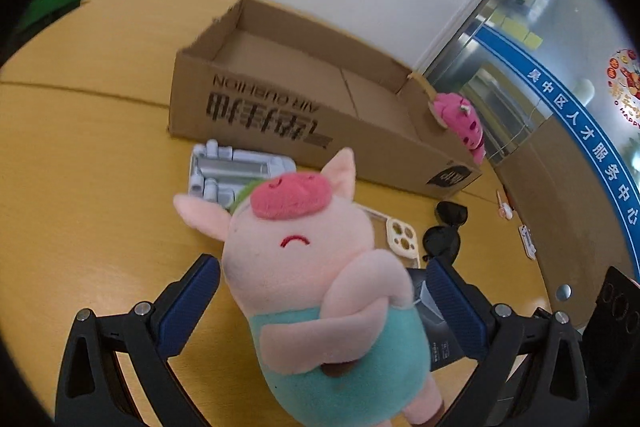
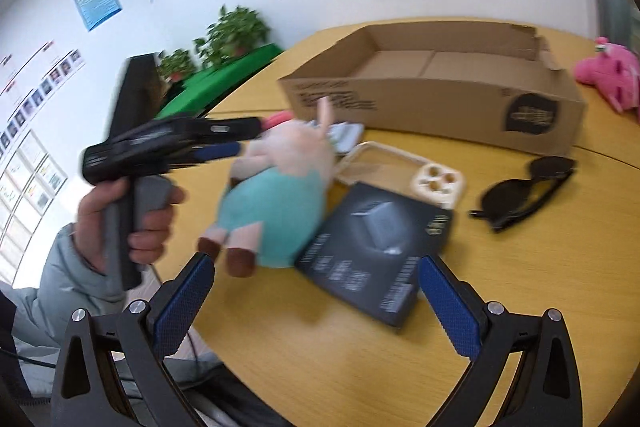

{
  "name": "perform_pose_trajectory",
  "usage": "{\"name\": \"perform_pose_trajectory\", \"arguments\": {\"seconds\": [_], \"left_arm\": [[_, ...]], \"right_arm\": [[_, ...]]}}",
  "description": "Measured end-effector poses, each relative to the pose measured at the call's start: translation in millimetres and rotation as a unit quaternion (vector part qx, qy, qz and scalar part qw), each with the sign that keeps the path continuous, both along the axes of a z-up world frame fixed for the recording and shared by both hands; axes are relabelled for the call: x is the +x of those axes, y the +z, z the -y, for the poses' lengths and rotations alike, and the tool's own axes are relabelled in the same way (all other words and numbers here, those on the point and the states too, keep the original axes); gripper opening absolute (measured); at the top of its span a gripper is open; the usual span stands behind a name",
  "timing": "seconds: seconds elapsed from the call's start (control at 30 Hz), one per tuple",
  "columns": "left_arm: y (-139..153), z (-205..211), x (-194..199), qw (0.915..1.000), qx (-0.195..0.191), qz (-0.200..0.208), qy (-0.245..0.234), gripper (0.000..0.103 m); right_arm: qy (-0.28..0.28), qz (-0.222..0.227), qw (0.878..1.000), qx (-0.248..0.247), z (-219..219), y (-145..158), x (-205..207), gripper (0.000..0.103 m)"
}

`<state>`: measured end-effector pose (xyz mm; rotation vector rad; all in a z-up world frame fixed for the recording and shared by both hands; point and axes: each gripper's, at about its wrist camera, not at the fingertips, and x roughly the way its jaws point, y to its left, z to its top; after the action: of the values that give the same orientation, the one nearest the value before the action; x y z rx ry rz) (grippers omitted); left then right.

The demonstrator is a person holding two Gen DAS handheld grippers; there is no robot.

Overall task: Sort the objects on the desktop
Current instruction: 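Move the left tool to the plush pig and close on its body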

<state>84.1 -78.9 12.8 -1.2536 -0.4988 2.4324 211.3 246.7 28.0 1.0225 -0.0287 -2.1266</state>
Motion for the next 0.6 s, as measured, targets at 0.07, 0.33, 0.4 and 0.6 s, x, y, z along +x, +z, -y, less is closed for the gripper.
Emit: {"name": "perform_pose_trajectory", "arguments": {"seconds": [0.07,0.33,0.4,0.6], "left_arm": [[-15.1,-4.2,0.1,0.9998,0.010,0.011,-0.012,0.102],[-24.7,-0.1,16.8,0.9989,0.039,0.007,-0.025,0.084],[-25.7,5.6,21.6,0.9983,0.052,0.010,-0.024,0.080],[-24.6,17.3,33.8,0.9966,0.076,0.016,-0.026,0.077]], "right_arm": [[0.012,0.002,1.000,0.003,14.5,-2.6,2.4,0.103],[0.027,0.019,0.999,0.023,47.2,-12.0,-5.6,0.103],[0.041,0.025,0.998,0.037,59.5,-18.5,-7.5,0.103],[0.065,0.011,0.993,0.093,106.1,-40.4,-16.5,0.103]]}}
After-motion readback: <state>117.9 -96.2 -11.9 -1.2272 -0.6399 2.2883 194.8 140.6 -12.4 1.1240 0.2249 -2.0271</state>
